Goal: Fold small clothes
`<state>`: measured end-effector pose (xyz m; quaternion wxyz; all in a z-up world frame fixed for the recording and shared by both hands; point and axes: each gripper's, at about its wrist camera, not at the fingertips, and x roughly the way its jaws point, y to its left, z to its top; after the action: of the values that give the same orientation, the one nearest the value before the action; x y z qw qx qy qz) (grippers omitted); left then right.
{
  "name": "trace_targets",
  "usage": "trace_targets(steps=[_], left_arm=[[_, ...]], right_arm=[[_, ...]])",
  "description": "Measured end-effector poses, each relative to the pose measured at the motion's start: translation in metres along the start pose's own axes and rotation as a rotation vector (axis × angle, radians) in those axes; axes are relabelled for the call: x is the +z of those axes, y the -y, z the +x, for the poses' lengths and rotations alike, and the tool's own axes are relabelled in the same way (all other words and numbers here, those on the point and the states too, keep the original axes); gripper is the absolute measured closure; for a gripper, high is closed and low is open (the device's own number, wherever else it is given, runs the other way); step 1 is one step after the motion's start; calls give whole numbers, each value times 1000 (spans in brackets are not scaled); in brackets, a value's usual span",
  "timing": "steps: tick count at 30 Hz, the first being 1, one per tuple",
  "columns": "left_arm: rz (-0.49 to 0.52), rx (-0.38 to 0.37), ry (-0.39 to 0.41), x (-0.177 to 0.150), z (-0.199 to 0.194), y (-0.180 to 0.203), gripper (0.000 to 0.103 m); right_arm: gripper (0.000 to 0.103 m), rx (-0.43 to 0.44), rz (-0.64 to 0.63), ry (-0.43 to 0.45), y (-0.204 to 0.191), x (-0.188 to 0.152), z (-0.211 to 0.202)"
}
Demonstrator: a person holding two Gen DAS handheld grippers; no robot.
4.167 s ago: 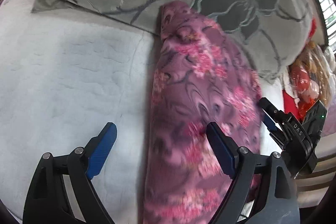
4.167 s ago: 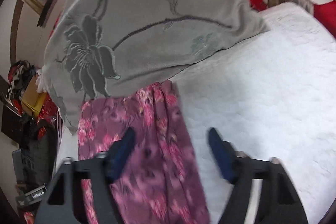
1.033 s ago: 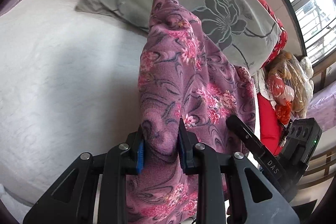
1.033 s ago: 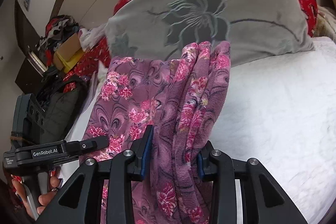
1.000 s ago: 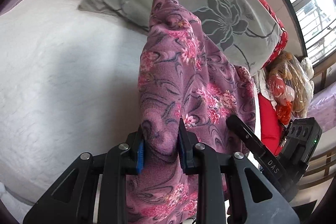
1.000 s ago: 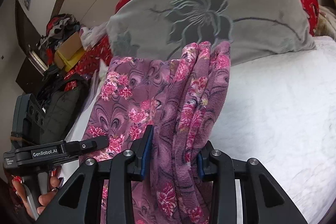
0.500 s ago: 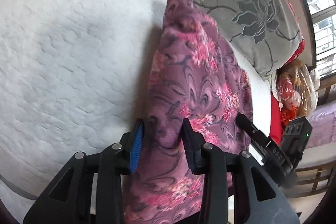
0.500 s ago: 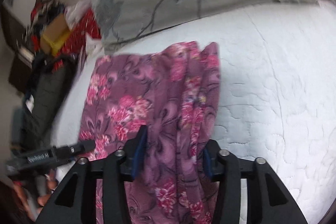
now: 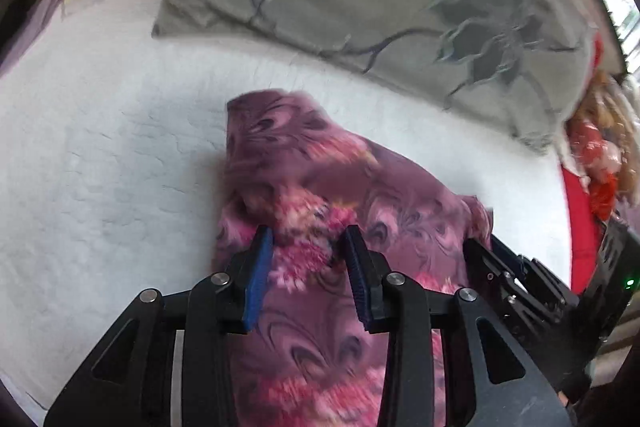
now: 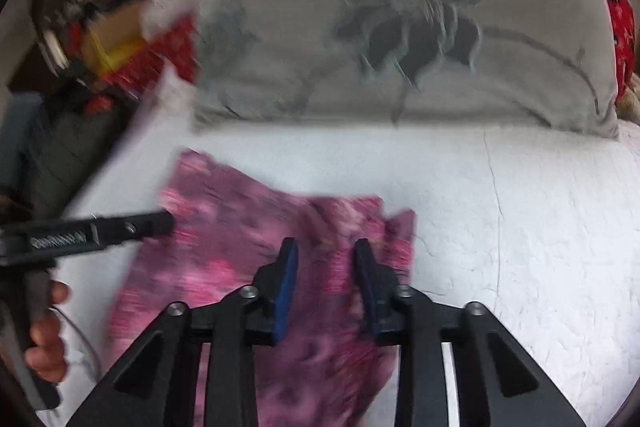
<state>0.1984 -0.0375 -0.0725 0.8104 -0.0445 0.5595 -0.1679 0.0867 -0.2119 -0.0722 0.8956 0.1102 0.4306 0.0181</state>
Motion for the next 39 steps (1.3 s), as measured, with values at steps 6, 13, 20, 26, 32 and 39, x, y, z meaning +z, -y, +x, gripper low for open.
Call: trace_targets(steps=[6, 13, 20, 26, 32, 39], left_arm=[[23, 0, -9, 6, -6, -6, 66], [71, -12, -6, -67, -42, -29, 48], [37, -3, -43, -96, -52, -38, 38], [37, 29, -47, -135, -55, -52, 20], [2, 38, -47, -144, -47, -54, 6], [70, 66, -56, -155, -43, -49, 0]], right_arm=[[71, 29, 78, -38, 26, 2, 22], [40, 145, -7, -41, 18, -23, -33], [24, -31, -10, -98, 15, -64, -33], [15, -59, -38, -121, 21, -102, -63], [1, -126, 48, -116, 31, -133, -66], [1, -134, 64, -86, 30, -137, -66]])
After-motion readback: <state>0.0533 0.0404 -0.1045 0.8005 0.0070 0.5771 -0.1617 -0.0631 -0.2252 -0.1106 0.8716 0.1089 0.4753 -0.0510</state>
